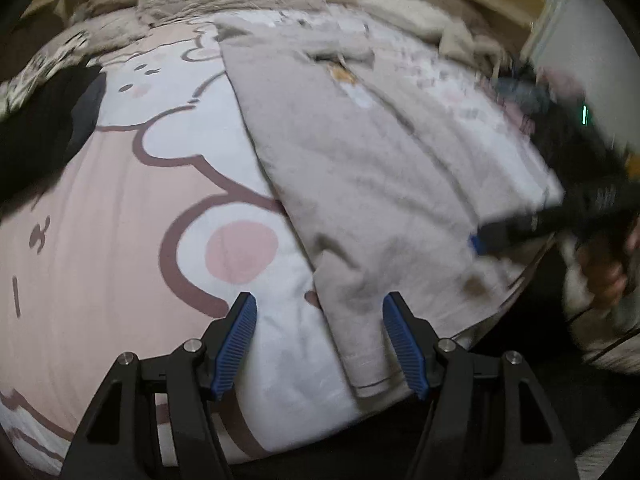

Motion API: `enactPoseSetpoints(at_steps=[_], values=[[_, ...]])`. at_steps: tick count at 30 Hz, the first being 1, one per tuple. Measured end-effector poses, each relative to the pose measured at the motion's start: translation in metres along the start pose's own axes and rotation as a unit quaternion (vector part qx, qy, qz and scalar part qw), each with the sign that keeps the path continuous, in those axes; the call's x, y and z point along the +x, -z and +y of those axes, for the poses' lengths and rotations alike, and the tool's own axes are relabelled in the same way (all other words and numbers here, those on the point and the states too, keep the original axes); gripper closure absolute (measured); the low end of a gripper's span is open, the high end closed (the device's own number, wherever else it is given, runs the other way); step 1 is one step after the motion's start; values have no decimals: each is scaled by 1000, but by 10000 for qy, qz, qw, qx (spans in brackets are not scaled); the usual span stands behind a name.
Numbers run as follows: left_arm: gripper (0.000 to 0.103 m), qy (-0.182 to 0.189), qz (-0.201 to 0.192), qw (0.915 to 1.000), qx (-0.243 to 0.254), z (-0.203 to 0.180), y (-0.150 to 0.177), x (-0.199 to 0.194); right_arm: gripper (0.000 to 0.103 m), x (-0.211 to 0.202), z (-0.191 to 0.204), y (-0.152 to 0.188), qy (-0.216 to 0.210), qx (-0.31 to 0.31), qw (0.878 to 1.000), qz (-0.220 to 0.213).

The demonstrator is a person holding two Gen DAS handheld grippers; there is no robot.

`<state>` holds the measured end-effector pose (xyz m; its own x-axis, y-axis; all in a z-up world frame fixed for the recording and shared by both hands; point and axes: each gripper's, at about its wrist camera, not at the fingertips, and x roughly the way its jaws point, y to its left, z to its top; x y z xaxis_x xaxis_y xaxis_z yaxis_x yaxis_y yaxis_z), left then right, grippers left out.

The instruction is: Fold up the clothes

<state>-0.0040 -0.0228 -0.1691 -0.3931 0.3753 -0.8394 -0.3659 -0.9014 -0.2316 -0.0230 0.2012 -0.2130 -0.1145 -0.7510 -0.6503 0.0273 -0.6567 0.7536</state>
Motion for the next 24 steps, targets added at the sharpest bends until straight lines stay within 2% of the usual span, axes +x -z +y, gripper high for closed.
enactPoseSetpoints(at_steps=[2, 5, 7, 8, 9, 11, 13, 14, 15, 16, 17, 18, 19, 21, 24], values=[[38, 147, -38, 9995, -284, 9, -2, -6, 49, 6, 5, 5, 87, -130, 9998, 150], [38, 757, 159, 9946, -692, 17, -2, 1, 50, 14, 10, 11, 59, -278, 9992, 280], [38, 923, 434, 9916, -800, 13, 0, 14, 66, 17, 13, 14, 109, -413, 9984, 366], [38, 809, 518, 9926, -745, 8, 1, 19, 89, 19, 15, 15, 184, -471, 9979, 415], [38, 655, 614, 9940, -625, 3, 1, 23, 93, 18, 15, 16, 273, -486, 9975, 444], [40, 511, 755, 9946, -503, -5, -2, 23, 93, 11, 13, 21, 420, -579, 9966, 405], [40, 666, 914, 9918, -593, -8, -5, 24, 93, 2, 12, 27, 586, -715, 9951, 354], [44, 780, 979, 9898, -674, -8, -5, 25, 93, -5, 14, 29, 672, -795, 9942, 266], [49, 911, 1058, 9874, -742, -9, -3, 28, 91, -11, 16, 31, 672, -869, 9937, 212], [61, 1051, 1131, 9847, -812, -10, -2, 30, 88, -18, 18, 32, 610, -928, 9937, 160], [73, 1145, 1179, 9824, -886, -9, 0, 31, 69, -28, 19, 33, 568, -953, 9938, 40], [81, 1206, 1204, 9810, -930, -10, 2, 30, 38, -40, 18, 34, 613, -925, 9937, -136], [89, 1300, 1222, 9790, -990, -10, 2, 28, 28, -52, 16, 34, 684, -875, 9932, -337], [90, 1437, 1204, 9754, -1156, -6, 5, 22, 28, -81, 6, 36, 784, -752, 9914, -729], [91, 1613, 1179, 9710, -1311, -2, 8, 12, 28, -115, -25, 37, 999, -214, 9883, -1130]])
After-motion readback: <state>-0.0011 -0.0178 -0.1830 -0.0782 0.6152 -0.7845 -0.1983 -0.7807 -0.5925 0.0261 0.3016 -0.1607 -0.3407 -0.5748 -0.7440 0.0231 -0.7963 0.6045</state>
